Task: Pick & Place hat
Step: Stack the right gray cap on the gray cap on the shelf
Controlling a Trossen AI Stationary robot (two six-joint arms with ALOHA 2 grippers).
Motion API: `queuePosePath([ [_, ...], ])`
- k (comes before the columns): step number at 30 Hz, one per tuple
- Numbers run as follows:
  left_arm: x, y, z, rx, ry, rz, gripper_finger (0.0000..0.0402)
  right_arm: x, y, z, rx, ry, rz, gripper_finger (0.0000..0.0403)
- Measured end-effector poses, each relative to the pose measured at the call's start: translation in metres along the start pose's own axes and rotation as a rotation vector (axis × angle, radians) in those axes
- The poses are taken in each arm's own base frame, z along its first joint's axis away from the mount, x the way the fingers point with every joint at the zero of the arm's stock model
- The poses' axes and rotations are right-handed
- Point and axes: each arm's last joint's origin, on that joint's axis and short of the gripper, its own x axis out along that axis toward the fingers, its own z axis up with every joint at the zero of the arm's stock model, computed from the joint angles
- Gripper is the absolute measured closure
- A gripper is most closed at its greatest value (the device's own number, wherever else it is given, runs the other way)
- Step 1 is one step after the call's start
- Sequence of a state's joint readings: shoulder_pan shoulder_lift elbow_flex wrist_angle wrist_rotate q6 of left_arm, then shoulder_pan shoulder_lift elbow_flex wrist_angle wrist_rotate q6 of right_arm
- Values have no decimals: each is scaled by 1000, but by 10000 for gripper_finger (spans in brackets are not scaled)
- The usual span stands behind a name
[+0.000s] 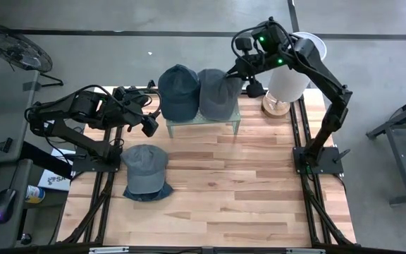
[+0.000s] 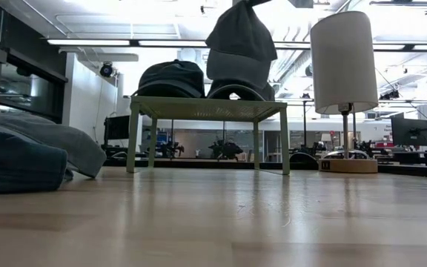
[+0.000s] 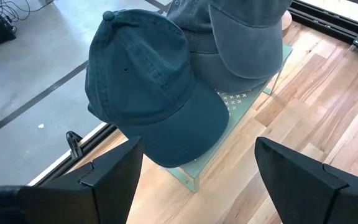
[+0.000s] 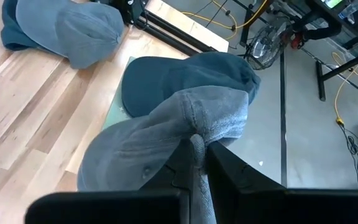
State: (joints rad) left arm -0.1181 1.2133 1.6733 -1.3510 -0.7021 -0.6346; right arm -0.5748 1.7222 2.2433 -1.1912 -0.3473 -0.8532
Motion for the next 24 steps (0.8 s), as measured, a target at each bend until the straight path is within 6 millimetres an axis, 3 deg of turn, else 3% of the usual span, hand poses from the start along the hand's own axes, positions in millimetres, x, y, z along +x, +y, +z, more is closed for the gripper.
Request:
queuePosePath([
  [14, 0, 0, 0, 0, 0, 0, 97, -1, -1, -5, 23, 17, 9, 387],
  [24, 0, 0, 0, -1, 0, -1, 97, 14, -9, -13, 47, 47, 15, 387],
])
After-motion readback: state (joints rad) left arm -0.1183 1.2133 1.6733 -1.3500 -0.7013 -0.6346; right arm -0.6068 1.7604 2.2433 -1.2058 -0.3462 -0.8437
